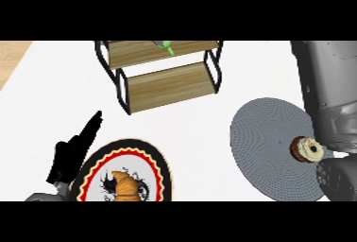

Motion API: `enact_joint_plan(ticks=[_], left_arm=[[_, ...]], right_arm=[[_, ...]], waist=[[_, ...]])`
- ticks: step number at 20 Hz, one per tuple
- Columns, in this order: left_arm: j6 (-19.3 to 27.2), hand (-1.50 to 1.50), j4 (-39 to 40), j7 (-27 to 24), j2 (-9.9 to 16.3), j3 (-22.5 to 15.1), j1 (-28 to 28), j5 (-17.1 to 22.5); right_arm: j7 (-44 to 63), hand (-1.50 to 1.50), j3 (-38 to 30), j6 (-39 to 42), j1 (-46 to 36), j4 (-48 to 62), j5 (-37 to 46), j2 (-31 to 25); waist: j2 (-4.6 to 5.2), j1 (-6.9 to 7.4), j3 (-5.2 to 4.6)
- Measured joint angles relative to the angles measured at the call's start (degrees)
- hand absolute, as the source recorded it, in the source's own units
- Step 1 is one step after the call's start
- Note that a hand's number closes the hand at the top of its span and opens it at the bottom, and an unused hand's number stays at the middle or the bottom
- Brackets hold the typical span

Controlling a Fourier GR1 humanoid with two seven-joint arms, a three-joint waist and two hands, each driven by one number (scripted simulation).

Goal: Pick the eggplant from the placemat and place it in the tiered shelf

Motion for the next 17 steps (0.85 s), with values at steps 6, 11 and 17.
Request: enact_joint_plan(ticks=[6,11,17], left_arm=[[0.48,0.0,0.27,-1.85,-0.67,0.57,1.76,-0.48],[0.44,0.0,0.51,-1.76,-1.44,0.49,1.21,-1.16],[-0.25,0.0,0.55,-1.9,-1.7,0.99,0.79,-1.85]], right_arm=[[2.65,-1.5,0.71,10.96,10.79,-12.44,-3.72,-5.23],[4.55,-1.5,1.46,19.82,19.81,-24.24,-7.75,-8.61],[6.34,-1.5,0.82,28.5,29.02,-33.89,-13.52,-12.82]], waist=[[-0.47,-1.37,0.06],[-0.37,-1.11,0.11],[-0.11,-0.4,0.08]])
